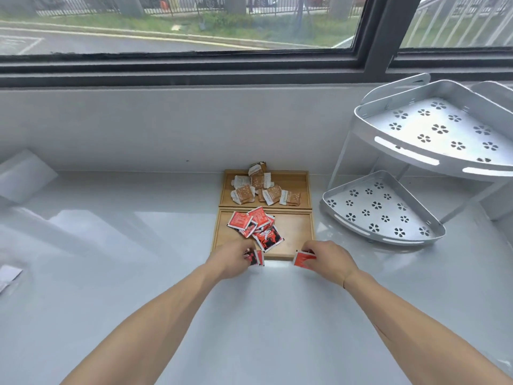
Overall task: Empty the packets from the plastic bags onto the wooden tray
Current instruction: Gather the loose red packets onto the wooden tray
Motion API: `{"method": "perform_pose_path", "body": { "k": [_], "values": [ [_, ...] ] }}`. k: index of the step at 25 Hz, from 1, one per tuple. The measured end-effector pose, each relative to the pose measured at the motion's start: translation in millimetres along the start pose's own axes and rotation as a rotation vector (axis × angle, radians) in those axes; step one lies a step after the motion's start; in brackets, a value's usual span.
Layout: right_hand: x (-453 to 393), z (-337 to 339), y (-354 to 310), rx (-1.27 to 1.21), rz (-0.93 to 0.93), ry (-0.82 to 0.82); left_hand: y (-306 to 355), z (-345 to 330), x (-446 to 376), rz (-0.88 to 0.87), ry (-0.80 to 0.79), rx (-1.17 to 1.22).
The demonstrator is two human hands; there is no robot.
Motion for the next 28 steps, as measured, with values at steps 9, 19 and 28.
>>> {"method": "perform_pose_path", "body": {
  "k": [9,19,28],
  "values": [
    [-61.3,14.6,-16.0,0.095,-0.002,-0.054,-35.6,29.4,-47.5,0.042,0.032,-0.169],
    [-66.1,-3.5,-20.2,0.255,0.047,-0.009,-38.4,25.2,-54.2,0.029,0.17,-0.305],
    [4.9,-2.6,-23.6,0.231,-0.012,0.121,-10.9,10.1,2.6,0.077,0.346,-0.191]
  ]
}}
Point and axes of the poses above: each hand's wrist, its own x-axis away from the middle knuckle, its own z-axis out of the back of the hand, y = z × x, the point moved 5 cm from there along -x, towards the middle knuckle, and after that the axes turned 3 degrees about z, right-handed, at the moved point
